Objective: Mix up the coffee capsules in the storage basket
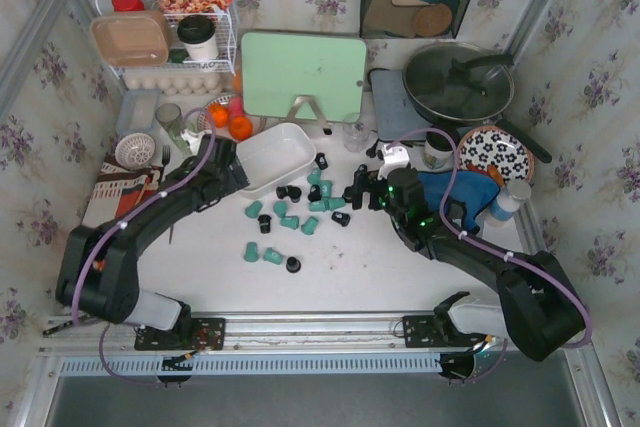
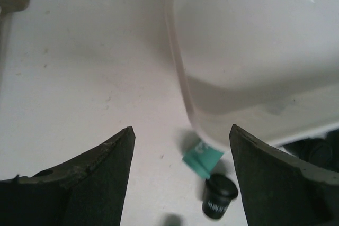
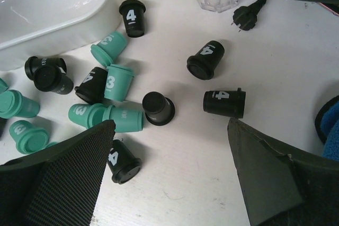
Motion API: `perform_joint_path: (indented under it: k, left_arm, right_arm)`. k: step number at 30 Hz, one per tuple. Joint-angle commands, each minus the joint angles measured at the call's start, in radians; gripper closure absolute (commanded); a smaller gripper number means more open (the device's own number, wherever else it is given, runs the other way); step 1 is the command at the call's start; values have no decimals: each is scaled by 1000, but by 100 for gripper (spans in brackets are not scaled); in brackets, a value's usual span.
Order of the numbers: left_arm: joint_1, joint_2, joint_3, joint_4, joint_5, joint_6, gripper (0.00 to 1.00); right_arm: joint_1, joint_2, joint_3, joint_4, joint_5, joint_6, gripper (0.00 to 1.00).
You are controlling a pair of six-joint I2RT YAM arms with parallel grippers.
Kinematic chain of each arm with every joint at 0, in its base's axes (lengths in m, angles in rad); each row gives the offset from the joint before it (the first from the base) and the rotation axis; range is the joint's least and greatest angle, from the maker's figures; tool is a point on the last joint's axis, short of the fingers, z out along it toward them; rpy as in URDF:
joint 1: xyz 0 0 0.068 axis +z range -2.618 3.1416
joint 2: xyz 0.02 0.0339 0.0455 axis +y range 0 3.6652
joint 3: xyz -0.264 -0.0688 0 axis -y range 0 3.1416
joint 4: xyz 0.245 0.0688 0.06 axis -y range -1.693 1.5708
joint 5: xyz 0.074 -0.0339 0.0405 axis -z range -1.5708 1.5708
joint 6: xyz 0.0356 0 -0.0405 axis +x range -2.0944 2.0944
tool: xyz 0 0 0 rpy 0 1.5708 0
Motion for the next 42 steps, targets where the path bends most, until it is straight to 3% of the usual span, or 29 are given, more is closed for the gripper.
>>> perform_joint_path:
  k: [1, 8, 15, 26, 36, 40, 42]
  left_arm:
    - [0, 106, 34, 94, -20, -66, 26]
    - [1, 241, 109, 50, -85, -84, 40]
    - [21, 307, 154, 30, -105, -25, 63]
    - [71, 398, 246, 7, -64, 145, 76]
    - [78, 471, 362, 4, -5, 275, 72]
    - [78, 434, 368, -3, -20, 278, 61]
    - [78, 408, 364, -12, -19, 276, 48]
  right_arm:
    - [1, 8, 6, 49, -25, -13, 5]
    - [2, 14, 17, 29, -35, -8, 6]
    - [2, 21, 25, 15, -37, -2, 7]
    - [1, 124, 75, -30, 81, 50, 14]
    - [-8, 261, 138, -38, 225, 96, 17]
    - [-49, 328, 170, -47, 165, 94, 18]
    - [-58, 355, 189, -56, 139, 83, 17]
